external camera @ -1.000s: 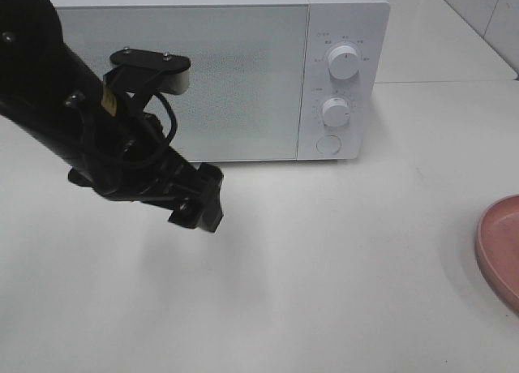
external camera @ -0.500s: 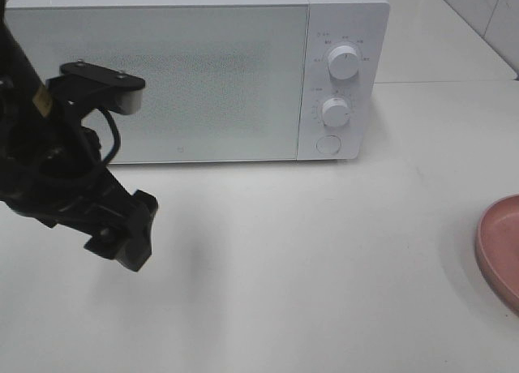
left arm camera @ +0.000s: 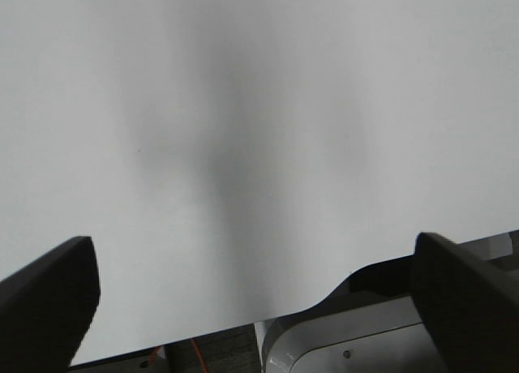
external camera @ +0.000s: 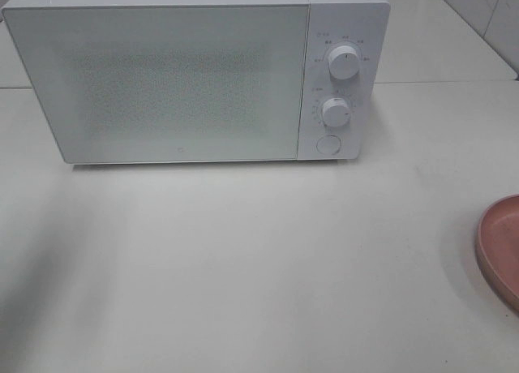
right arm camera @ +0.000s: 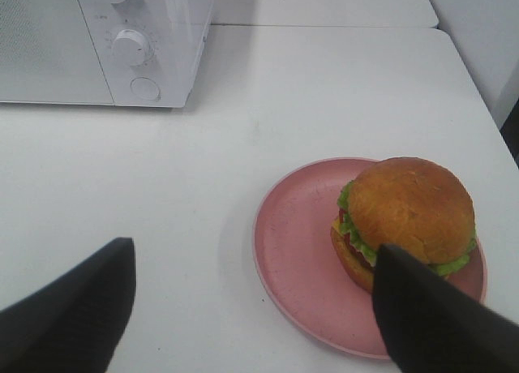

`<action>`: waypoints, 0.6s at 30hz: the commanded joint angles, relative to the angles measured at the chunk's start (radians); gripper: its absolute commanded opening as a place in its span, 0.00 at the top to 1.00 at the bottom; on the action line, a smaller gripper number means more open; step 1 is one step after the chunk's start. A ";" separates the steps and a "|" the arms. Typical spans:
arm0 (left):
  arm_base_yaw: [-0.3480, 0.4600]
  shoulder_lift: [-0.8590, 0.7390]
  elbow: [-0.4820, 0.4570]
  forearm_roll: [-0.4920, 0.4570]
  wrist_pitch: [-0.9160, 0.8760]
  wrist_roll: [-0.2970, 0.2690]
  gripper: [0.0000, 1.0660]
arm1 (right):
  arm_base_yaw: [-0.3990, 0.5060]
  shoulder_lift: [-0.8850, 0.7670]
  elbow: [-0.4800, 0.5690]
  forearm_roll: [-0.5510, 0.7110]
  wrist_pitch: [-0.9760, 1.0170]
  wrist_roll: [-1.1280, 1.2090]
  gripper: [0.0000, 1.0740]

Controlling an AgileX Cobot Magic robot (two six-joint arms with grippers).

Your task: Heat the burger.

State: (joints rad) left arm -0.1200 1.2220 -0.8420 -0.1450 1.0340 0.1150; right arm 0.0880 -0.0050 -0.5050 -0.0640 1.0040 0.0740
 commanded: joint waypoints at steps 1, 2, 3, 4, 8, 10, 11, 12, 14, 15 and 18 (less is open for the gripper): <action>0.090 -0.091 0.052 -0.052 0.009 0.012 0.06 | -0.009 -0.025 0.001 -0.003 0.001 -0.007 0.30; 0.090 -0.091 0.052 -0.052 0.009 0.012 0.06 | -0.009 -0.025 0.001 -0.003 0.001 -0.007 0.30; 0.132 -0.150 0.080 -0.055 0.020 0.012 0.06 | -0.009 -0.025 0.001 -0.003 0.001 -0.007 0.30; 0.145 -0.174 0.093 -0.054 0.029 0.012 0.06 | -0.009 -0.025 0.001 -0.003 0.001 -0.007 0.30; 0.162 -0.291 0.150 -0.041 0.049 0.012 0.06 | -0.009 -0.025 0.001 -0.003 0.001 -0.007 0.30; 0.162 -0.326 0.164 -0.041 0.051 0.012 0.06 | -0.009 -0.025 0.001 -0.003 0.001 -0.007 0.30; 0.162 -0.396 0.204 -0.032 0.053 0.012 0.06 | -0.009 -0.025 0.001 -0.003 0.001 -0.007 0.30; 0.162 -0.425 0.221 -0.025 0.053 0.012 0.06 | -0.009 -0.025 0.001 -0.003 0.001 -0.007 0.30; 0.162 -0.492 0.265 -0.016 0.047 0.012 0.06 | -0.009 -0.025 0.001 -0.003 0.001 -0.007 0.30; 0.162 -0.529 0.286 -0.016 0.039 0.012 0.06 | -0.009 -0.025 0.001 -0.003 0.001 -0.007 0.30; 0.162 -0.673 0.336 -0.010 0.007 0.007 0.06 | -0.009 -0.025 0.001 -0.003 0.001 -0.007 0.30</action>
State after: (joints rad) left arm 0.0400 0.6310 -0.5310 -0.1570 1.0700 0.1250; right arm 0.0880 -0.0050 -0.5050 -0.0640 1.0040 0.0740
